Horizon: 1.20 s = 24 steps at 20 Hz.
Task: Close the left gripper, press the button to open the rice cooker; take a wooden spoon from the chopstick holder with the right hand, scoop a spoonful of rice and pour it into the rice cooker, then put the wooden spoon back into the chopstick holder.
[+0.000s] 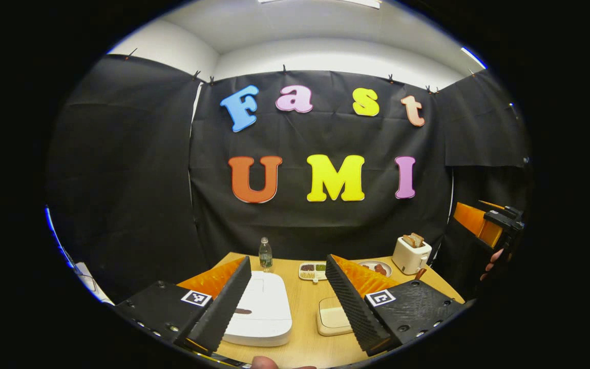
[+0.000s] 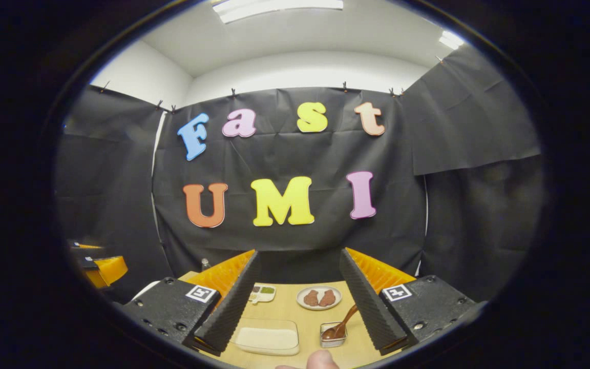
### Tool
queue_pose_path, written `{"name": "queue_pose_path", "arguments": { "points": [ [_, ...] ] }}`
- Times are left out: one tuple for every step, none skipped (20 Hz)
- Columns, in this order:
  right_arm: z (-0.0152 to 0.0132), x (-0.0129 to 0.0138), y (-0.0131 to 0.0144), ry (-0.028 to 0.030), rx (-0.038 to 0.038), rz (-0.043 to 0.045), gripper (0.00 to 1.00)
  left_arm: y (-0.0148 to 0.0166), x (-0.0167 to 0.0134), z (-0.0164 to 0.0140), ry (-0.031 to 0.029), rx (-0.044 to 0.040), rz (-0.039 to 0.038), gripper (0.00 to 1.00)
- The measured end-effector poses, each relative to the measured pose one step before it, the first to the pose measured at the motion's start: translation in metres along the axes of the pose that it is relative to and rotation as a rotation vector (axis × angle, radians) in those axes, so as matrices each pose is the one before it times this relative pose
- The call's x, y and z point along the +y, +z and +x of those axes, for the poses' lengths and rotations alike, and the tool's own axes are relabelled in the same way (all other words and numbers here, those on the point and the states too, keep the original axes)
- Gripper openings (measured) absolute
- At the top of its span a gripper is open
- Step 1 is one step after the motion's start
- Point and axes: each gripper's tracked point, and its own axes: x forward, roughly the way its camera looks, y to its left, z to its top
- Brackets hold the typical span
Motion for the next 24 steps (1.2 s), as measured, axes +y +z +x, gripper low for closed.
{"name": "queue_pose_path", "arguments": {
  "points": [
    [0.00173, -0.00119, -0.00347, 0.00290, 0.00472, -0.00230, 0.97, -0.01290, 0.00830, 0.00025, 0.00871, 0.04180, -0.01471, 0.94],
    [0.00138, -0.00065, -0.00360, 0.00506, 0.00719, -0.00262, 1.00, -0.01369, 0.00616, 0.00017, 0.01376, 0.04340, -0.00688, 0.92],
    [0.00145, -0.00102, -0.00348, 0.00357, 0.00725, -0.00121, 1.00, -0.01081, 0.01027, 0.00044, 0.02410, 0.03756, 0.00127, 0.76],
    [0.00304, -0.00164, -0.00250, 0.00289, 0.00670, 0.00146, 1.00, -0.00814, 0.00864, 0.00344, 0.00871, 0.04030, 0.00260, 0.64],
    [0.00254, -0.00292, -0.00201, 0.00082, 0.00666, 0.00268, 1.00, -0.00943, 0.00897, 0.00422, 0.01560, 0.04290, 0.00443, 0.53],
    [0.00297, -0.00265, -0.00141, 0.00065, 0.00578, 0.00315, 1.00, -0.00832, 0.00526, 0.00449, 0.00168, 0.04023, -0.00033, 0.48],
    [0.00220, -0.00280, -0.00203, -0.00199, 0.00497, 0.00082, 1.00, -0.00536, 0.00575, 0.00471, 0.01099, 0.02942, -0.00969, 0.40],
    [0.00236, -0.00317, -0.00035, -0.00220, 0.00247, 0.00058, 1.00, -0.00289, 0.00629, 0.00361, 0.00581, 0.03032, -0.01186, 0.30],
    [0.00288, -0.00375, -0.00074, -0.00295, 0.00321, -0.00188, 0.97, -0.00797, 0.00640, 0.00842, 0.00946, 0.03952, -0.01648, 0.11],
    [0.00215, -0.00362, -0.00070, -0.00383, 0.00268, -0.00150, 1.00, -0.00479, 0.00239, 0.00376, -0.00895, 0.03294, -0.01387, 0.03],
    [0.00245, -0.00295, -0.00160, -0.00395, 0.00348, -0.00028, 0.97, -0.00466, -0.00003, 0.00473, -0.01668, 0.03047, -0.02011, 0.04],
    [0.00209, -0.00253, -0.00131, -0.00323, 0.00452, -0.00017, 0.97, 0.00035, 0.00281, 0.00277, -0.01073, 0.02465, -0.00994, 0.03],
    [0.00084, -0.00212, -0.00200, -0.00405, 0.00379, -0.00132, 0.97, -0.00614, -0.00118, 0.00648, -0.00409, 0.01112, -0.01883, 0.01],
    [0.00121, -0.00313, -0.00219, -0.00592, 0.00524, -0.00321, 1.00, 0.00518, 0.00219, 0.00885, -0.02666, 0.01437, -0.00845, 0.00],
    [0.00180, -0.00353, -0.00347, -0.00600, 0.00571, -0.00245, 1.00, 0.00152, 0.00229, 0.00736, -0.00866, 0.00880, 0.00266, 0.00],
    [0.00149, -0.00321, -0.00255, -0.00659, 0.00783, -0.00110, 1.00, -0.00085, 0.00628, 0.01024, 0.00344, 0.01522, 0.00535, 0.00],
    [0.00107, -0.00214, -0.00358, -0.00542, 0.00880, -0.00001, 1.00, -0.00192, 0.00494, 0.01228, -0.00186, 0.02017, 0.00200, 0.07],
    [0.00108, -0.00271, -0.00310, -0.00651, 0.00903, -0.00132, 1.00, -0.00366, 0.00468, 0.01290, 0.00056, 0.02503, -0.00564, 0.00],
    [0.00075, -0.00345, -0.00373, -0.00665, 0.00873, -0.00349, 1.00, -0.00335, 0.00259, 0.01261, -0.00997, 0.02379, -0.01266, 0.00],
    [0.00091, -0.00303, -0.00273, -0.00754, 0.00930, -0.00670, 1.00, -0.00343, 0.00353, 0.01162, -0.00134, 0.02680, -0.01401, 0.00],
    [0.00062, -0.00388, -0.00281, -0.01016, 0.00836, -0.00797, 1.00, -0.00405, 0.00346, 0.01020, -0.00165, 0.01882, -0.00712, 0.00],
    [0.00049, -0.00422, -0.00046, -0.01095, 0.00367, -0.00565, 1.00, -0.00363, 0.00440, 0.00783, 0.00338, 0.01432, -0.00071, 0.00],
    [0.00152, -0.00281, -0.00114, -0.01089, 0.00487, -0.00271, 1.00, -0.00125, 0.00298, 0.00533, 0.00440, 0.00785, 0.00277, 0.00],
    [0.00038, -0.00240, -0.00154, -0.00716, 0.00653, -0.00152, 1.00, -0.00145, 0.00344, 0.00533, 0.00264, 0.00547, -0.00001, 0.00]
  ]
}}
